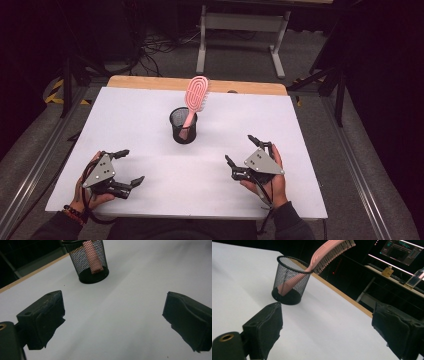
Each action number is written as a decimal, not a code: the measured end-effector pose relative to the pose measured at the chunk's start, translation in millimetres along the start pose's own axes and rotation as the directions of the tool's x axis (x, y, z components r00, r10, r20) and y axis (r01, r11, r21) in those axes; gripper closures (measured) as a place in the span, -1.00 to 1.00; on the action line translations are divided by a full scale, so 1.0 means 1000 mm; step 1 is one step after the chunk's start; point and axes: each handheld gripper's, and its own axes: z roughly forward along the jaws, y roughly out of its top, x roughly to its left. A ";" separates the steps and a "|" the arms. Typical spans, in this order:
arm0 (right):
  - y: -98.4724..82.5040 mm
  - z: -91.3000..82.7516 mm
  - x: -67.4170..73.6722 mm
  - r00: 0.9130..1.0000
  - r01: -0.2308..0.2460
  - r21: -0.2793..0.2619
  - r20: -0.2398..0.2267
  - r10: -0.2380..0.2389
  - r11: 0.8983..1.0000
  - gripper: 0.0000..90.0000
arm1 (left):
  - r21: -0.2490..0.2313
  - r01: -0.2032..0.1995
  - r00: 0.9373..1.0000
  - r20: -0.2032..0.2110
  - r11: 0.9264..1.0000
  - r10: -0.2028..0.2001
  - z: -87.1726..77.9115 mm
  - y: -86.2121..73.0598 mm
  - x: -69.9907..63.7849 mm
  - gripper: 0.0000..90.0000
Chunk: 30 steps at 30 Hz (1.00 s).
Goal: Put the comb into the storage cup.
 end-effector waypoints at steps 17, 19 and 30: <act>-0.033 -0.007 -0.003 0.999 -0.028 0.038 -0.035 0.029 0.999 -0.80 | 0.000 -0.002 1.000 0.001 1.000 0.002 -0.001 0.000 0.000 -0.89; -0.036 -0.008 -0.004 0.998 -0.038 0.034 -0.042 0.039 0.999 -0.81 | 0.002 -0.003 1.000 0.002 1.000 0.003 -0.001 0.000 0.000 -0.89; -0.065 -0.020 -0.011 0.995 -0.091 0.095 -0.021 0.093 0.991 -0.89 | -0.005 0.008 1.000 -0.002 1.000 -0.008 -0.001 0.000 0.001 -0.89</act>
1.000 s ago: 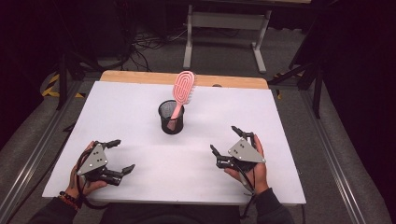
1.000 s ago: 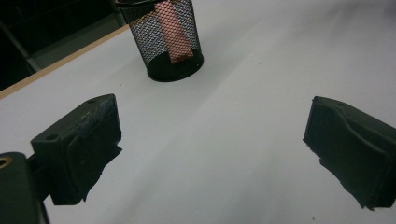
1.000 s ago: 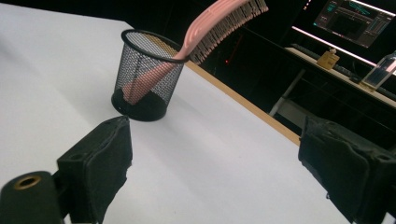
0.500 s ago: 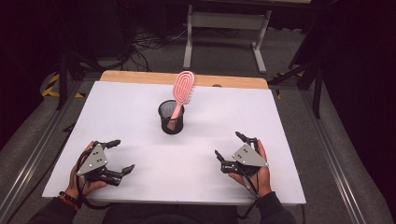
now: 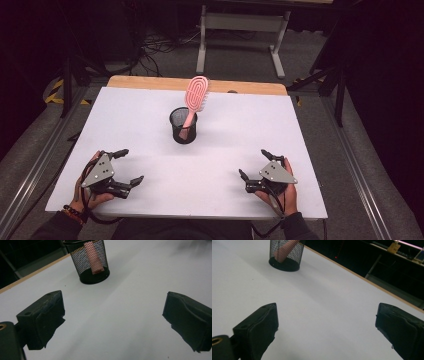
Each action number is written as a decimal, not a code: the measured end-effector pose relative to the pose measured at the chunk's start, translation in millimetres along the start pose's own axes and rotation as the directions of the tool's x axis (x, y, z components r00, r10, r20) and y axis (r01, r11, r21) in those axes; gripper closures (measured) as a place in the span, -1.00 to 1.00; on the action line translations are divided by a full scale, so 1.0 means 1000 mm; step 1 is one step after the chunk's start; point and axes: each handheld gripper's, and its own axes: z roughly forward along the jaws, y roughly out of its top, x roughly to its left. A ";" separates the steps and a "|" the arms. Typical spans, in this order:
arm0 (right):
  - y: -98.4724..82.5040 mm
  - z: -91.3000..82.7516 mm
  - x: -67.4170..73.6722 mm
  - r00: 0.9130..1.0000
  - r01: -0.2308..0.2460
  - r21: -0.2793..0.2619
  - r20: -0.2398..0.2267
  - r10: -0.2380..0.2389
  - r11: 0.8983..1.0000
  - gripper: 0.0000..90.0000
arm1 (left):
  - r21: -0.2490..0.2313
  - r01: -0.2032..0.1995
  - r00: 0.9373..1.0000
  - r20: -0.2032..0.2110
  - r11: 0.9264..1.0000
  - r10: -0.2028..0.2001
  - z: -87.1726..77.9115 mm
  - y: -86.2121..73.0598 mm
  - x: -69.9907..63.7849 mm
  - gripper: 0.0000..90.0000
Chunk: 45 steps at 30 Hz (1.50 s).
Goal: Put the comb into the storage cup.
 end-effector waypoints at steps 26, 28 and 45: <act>-0.003 -0.009 0.000 1.000 -0.013 -0.012 0.022 0.014 1.000 -0.92 | -0.005 0.002 1.000 0.001 1.000 -0.002 -0.001 0.000 0.000 -0.90; -0.002 -0.009 0.000 1.000 -0.014 -0.010 0.024 0.014 1.000 -0.92 | -0.005 0.003 1.000 0.003 1.000 -0.003 -0.001 0.000 0.000 -0.90; 0.000 -0.010 0.002 1.000 -0.001 -0.015 0.028 0.002 1.000 -0.91 | -0.008 0.004 1.000 -0.008 1.000 -0.004 -0.003 0.000 0.000 -0.90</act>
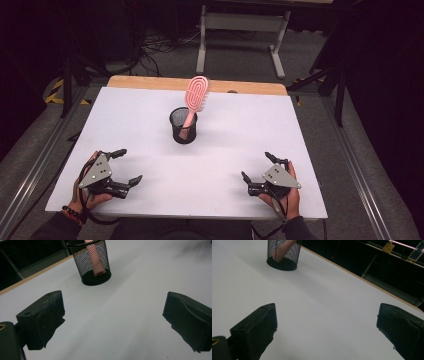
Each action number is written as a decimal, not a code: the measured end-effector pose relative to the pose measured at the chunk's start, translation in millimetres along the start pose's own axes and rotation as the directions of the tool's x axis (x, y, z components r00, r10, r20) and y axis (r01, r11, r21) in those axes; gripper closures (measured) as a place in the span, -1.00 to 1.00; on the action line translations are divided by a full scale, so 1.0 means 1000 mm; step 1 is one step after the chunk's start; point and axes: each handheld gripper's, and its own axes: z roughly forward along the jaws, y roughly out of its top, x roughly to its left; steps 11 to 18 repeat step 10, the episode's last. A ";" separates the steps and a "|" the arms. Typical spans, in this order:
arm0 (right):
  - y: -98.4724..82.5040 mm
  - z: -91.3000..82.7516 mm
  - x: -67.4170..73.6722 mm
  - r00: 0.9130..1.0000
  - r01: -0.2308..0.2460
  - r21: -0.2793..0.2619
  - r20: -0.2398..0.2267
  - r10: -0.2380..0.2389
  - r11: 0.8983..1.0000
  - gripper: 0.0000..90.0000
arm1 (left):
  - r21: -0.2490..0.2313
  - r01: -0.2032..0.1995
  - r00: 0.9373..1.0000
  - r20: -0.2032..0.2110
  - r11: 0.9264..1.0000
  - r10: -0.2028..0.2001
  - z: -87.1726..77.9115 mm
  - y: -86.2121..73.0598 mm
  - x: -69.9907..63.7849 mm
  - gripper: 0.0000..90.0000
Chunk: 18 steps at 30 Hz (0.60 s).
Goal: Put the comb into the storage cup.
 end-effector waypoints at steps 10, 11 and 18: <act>-0.001 -0.001 0.000 1.000 -0.011 -0.009 -0.002 0.011 1.000 -0.91 | 0.000 0.001 1.000 -0.008 1.000 -0.001 0.001 0.001 0.000 -0.90; -0.001 -0.001 0.000 1.000 -0.011 -0.009 -0.002 0.011 1.000 -0.91 | 0.000 0.001 1.000 -0.008 1.000 -0.001 0.001 0.001 0.000 -0.90; -0.001 -0.001 0.000 1.000 -0.011 -0.009 -0.002 0.011 1.000 -0.91 | 0.000 0.001 1.000 -0.008 1.000 -0.001 0.001 0.001 0.000 -0.90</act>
